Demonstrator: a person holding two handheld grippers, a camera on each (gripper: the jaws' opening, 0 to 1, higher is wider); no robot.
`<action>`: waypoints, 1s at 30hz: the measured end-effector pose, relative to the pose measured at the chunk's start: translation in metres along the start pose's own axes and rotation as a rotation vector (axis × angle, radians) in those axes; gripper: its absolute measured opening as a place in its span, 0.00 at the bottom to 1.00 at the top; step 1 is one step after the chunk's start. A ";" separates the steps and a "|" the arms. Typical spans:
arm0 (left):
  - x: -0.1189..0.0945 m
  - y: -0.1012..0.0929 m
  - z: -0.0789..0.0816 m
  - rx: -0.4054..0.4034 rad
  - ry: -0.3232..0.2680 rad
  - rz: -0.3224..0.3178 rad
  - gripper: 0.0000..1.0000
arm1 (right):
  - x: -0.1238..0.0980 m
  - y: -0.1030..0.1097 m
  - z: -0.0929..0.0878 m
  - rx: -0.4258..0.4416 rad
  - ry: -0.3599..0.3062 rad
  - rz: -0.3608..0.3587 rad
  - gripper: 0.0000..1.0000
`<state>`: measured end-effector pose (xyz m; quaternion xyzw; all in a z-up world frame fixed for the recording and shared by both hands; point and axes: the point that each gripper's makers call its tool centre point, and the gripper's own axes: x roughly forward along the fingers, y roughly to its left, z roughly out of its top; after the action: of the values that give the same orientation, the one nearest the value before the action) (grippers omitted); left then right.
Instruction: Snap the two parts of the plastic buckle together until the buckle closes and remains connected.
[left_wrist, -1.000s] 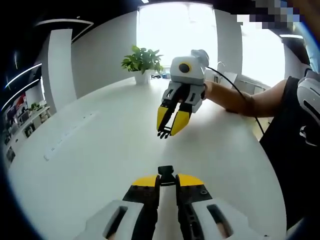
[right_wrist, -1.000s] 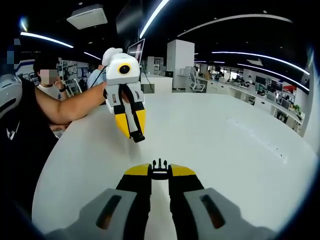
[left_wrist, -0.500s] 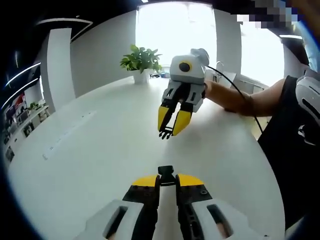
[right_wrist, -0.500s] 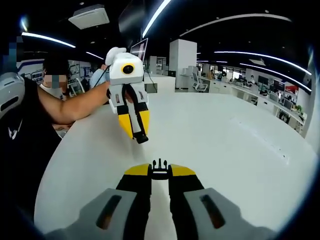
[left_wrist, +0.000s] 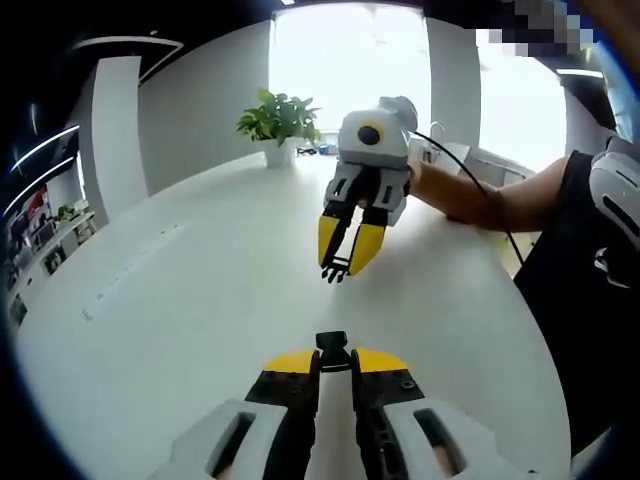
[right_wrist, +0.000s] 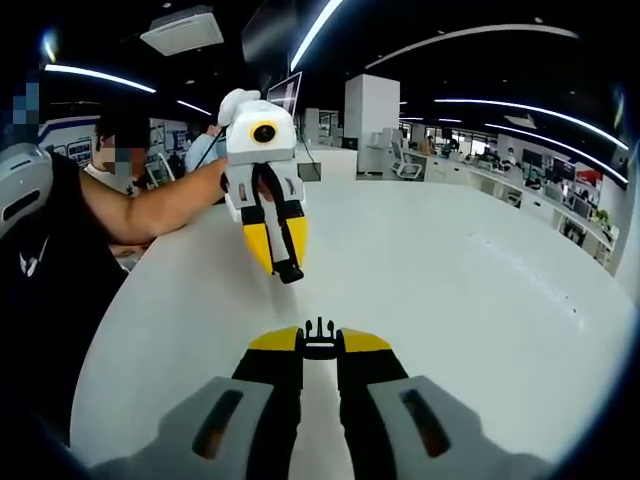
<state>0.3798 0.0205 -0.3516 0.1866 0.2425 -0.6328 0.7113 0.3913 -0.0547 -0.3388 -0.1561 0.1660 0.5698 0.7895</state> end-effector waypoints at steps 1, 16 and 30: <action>0.000 0.000 0.000 0.002 0.001 -0.001 0.11 | 0.000 0.001 0.000 -0.001 0.001 0.004 0.12; 0.000 -0.004 -0.001 0.001 0.009 -0.017 0.11 | 0.000 0.006 0.000 -0.005 0.006 0.024 0.12; 0.000 -0.007 -0.001 0.009 0.008 -0.030 0.11 | 0.002 0.014 -0.001 -0.013 0.011 0.053 0.12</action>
<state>0.3725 0.0199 -0.3518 0.1889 0.2453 -0.6438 0.6998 0.3781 -0.0496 -0.3415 -0.1599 0.1704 0.5906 0.7724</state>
